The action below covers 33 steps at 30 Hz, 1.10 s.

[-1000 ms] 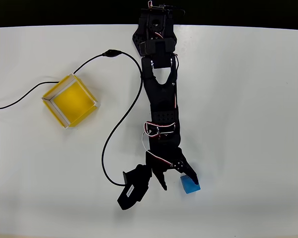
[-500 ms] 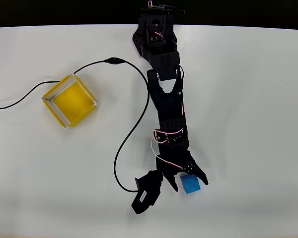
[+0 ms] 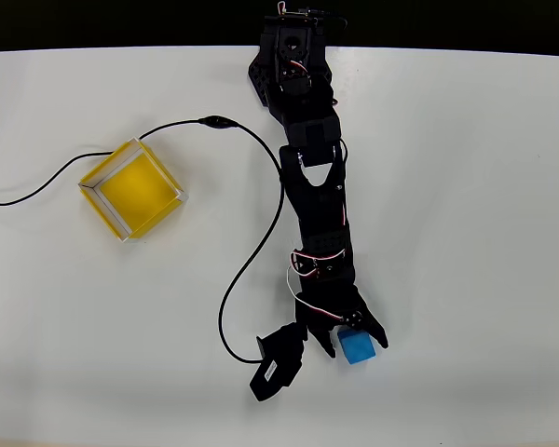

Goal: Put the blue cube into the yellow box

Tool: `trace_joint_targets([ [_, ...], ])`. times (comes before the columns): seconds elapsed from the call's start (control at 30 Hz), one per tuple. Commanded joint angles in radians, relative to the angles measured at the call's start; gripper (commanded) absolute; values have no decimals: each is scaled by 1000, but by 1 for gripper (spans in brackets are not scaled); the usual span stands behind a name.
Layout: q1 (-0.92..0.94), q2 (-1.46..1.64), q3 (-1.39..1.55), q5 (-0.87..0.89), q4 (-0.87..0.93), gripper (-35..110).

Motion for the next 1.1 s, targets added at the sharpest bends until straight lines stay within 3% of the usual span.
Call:
trace_joint_targets([
  [0.0, -20, 54, -126, -8, 2, 38],
  [0.3, -32, 41, -153, -51, 25, 17],
  [0.7, 69, 255, -11, -141, 48, 15],
  [1.07, 324, 692, 210, -121, 155, 15],
])
